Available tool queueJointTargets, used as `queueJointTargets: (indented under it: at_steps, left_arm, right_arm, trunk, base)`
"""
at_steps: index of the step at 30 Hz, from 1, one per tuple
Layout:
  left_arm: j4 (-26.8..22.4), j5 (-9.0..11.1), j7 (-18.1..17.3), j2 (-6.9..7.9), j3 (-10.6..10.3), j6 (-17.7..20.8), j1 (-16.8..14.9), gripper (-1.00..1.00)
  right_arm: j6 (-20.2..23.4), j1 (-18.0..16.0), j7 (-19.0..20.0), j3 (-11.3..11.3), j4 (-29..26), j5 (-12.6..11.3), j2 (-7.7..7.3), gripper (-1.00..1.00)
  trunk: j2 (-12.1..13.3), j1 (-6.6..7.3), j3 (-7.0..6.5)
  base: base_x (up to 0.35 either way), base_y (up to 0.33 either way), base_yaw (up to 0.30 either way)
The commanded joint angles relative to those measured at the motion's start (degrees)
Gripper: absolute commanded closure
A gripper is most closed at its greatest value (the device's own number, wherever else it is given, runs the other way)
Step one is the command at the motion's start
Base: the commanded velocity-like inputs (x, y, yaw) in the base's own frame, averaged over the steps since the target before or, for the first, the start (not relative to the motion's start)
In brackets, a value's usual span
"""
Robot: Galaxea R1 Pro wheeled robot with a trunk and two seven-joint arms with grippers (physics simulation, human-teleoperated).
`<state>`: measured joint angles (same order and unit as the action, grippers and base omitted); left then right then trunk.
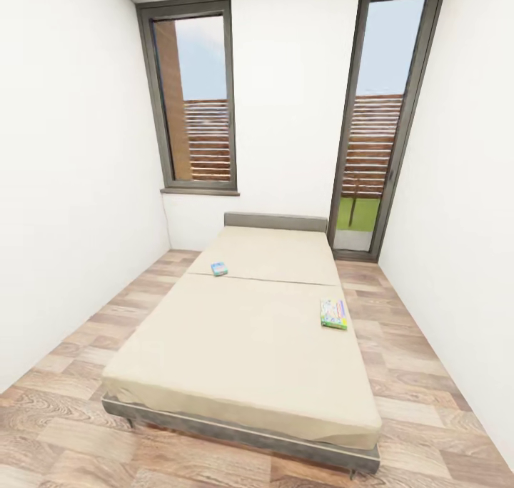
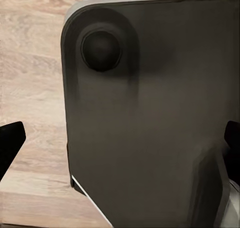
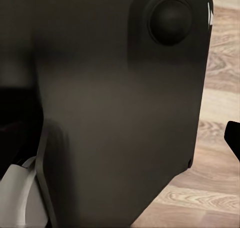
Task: Put all the toys in the child's room - the three board games (two on the bed and one on the table), the two jigsaw puzzles on the table, and the tennis ball on the table - inside the toy box on the table in the child's room.
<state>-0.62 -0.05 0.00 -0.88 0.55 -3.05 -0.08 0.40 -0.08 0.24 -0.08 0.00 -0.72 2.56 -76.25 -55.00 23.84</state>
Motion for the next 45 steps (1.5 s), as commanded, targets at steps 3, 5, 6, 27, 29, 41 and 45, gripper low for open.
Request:
queueJointTargets:
  at_steps: [3, 5, 6, 27, 29, 41, 45]
  left_arm:
    - [0.01, 0.03, 0.00, 0.00, 0.06, -0.64, -0.01, -1.00]
    - [0.01, 0.06, 0.00, 0.02, 0.06, -0.73, -0.01, -1.00]
    - [0.01, 0.09, 0.00, 0.04, 0.08, -0.79, -0.01, -1.00]
    - [-6.76, 0.40, 7.61, 0.70, 0.96, -0.14, -0.68, -1.00]
    - [-7.01, 0.40, 8.85, 0.70, 1.45, -0.08, -1.61, -1.00]
    - [-7.51, 0.54, 9.37, 0.70, 2.32, 6.27, -12.28, -1.00]
    - [-7.54, 0.54, 6.82, 0.75, 2.30, 9.78, -16.09, -1.00]
  right_arm:
    - [0.04, -0.01, 0.02, 0.00, -0.01, 0.00, 0.00, -1.00]
    - [0.04, -0.01, 0.02, 0.00, -0.01, 0.00, -0.01, -1.00]
    - [0.06, -0.01, 0.02, 0.00, 0.00, 0.01, 0.01, -1.00]
    - [-0.22, -0.01, 0.02, -0.03, -0.02, 0.01, -1.45, -1.00]
    - [-0.30, -0.01, 0.02, 0.03, -0.04, 0.16, -1.08, -1.00]
    - [-1.28, -0.19, -0.24, -0.45, -12.04, -0.54, -0.01, -1.00]
    - [-0.80, -1.00, -0.68, -0.50, -13.92, -1.04, 0.25, -1.00]
  trunk:
    - [1.19, 0.66, -0.50]
    - [1.99, 1.10, -0.86]
    - [2.39, 1.32, -1.04]
    - [10.82, 5.94, -4.81]
    - [11.62, 6.37, -5.17]
    - [16.43, 9.01, -7.33]
    - [18.04, 9.89, -8.04]
  base:
    - [0.000, 0.000, 0.000]
    - [0.000, 0.000, 0.000]
    - [0.000, 0.000, 0.000]
    - [0.000, 0.000, 0.000]
    - [0.000, 0.000, 0.000]
    - [0.000, 0.000, 0.000]
    - [0.000, 0.000, 0.000]
